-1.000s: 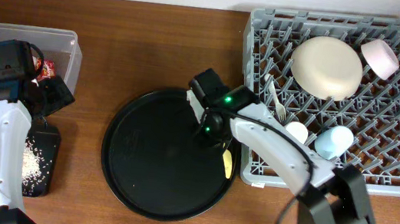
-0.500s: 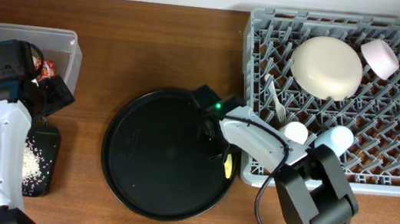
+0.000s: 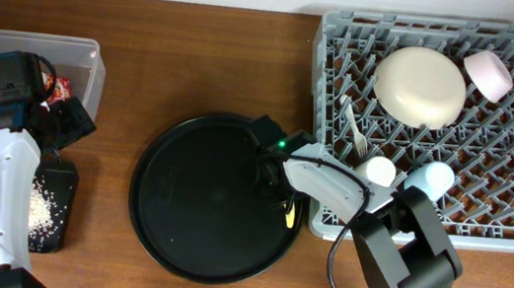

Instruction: Sort waste into correct bins and load items into the dishwasher rack

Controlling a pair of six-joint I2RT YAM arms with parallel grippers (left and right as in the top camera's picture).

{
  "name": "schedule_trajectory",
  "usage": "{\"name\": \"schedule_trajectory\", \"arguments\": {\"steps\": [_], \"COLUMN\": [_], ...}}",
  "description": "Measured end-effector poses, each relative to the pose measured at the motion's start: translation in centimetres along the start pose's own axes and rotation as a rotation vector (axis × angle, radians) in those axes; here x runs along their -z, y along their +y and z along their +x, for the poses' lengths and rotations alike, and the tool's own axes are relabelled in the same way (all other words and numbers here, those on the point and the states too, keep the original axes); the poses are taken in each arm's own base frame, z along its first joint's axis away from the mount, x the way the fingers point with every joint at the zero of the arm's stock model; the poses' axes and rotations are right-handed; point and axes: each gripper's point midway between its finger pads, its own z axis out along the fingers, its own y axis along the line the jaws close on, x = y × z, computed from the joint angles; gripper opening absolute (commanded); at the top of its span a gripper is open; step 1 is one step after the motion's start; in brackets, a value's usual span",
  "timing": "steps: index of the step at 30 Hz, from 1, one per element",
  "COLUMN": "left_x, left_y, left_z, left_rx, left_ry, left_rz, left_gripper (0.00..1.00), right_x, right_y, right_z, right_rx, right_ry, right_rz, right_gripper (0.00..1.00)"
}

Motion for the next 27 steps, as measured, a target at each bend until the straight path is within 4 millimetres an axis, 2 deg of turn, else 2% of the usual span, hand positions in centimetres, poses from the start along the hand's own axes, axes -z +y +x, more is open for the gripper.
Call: {"name": "schedule_trajectory", "arguments": {"steps": [3, 5, 11, 12, 20, 22, 23, 24, 27], "left_x": [0.0, 0.0, 0.0, 0.01, 0.0, 0.0, 0.0, 0.0, 0.0], "left_y": [0.0, 0.0, 0.0, 0.0, 0.0, 0.0, 0.0, 0.0, 0.0], "left_z": [0.0, 0.0, 0.0, -0.01, 0.0, 0.0, 0.0, 0.0, 0.0], "left_rx": [0.0, 0.0, 0.0, 0.0, 0.0, 0.0, 0.0, 0.0, 0.0], "left_ry": [0.0, 0.0, 0.0, 0.0, 0.0, 0.0, 0.0, 0.0, 0.0], "left_rz": [0.0, 0.0, 0.0, 0.0, 0.0, 0.0, 0.0, 0.0, 0.0], "left_gripper": [0.99, 0.99, 0.99, 0.99, 0.99, 0.99, 0.99, 0.99, 0.99], "right_x": [0.02, 0.02, 0.01, 0.01, 0.01, 0.01, 0.01, 0.03, 0.18], "right_y": [0.01, 0.02, 0.35, 0.37, 0.32, 0.32, 0.32, 0.31, 0.36], "right_z": [-0.32, -0.35, -0.55, -0.55, -0.56, -0.57, -0.56, -0.57, -0.44], "right_rx": [0.0, 0.0, -0.002, -0.002, -0.005, -0.005, -0.005, -0.007, -0.01], "right_ry": [-0.013, -0.014, -0.022, -0.022, -0.023, -0.023, -0.023, -0.023, -0.024], "right_rz": [-0.003, -0.003, -0.02, -0.021, -0.017, -0.017, -0.017, -0.017, -0.018], "right_gripper": [0.48, 0.39, 0.27, 0.23, 0.22, 0.21, 0.13, 0.11, 0.11]}}
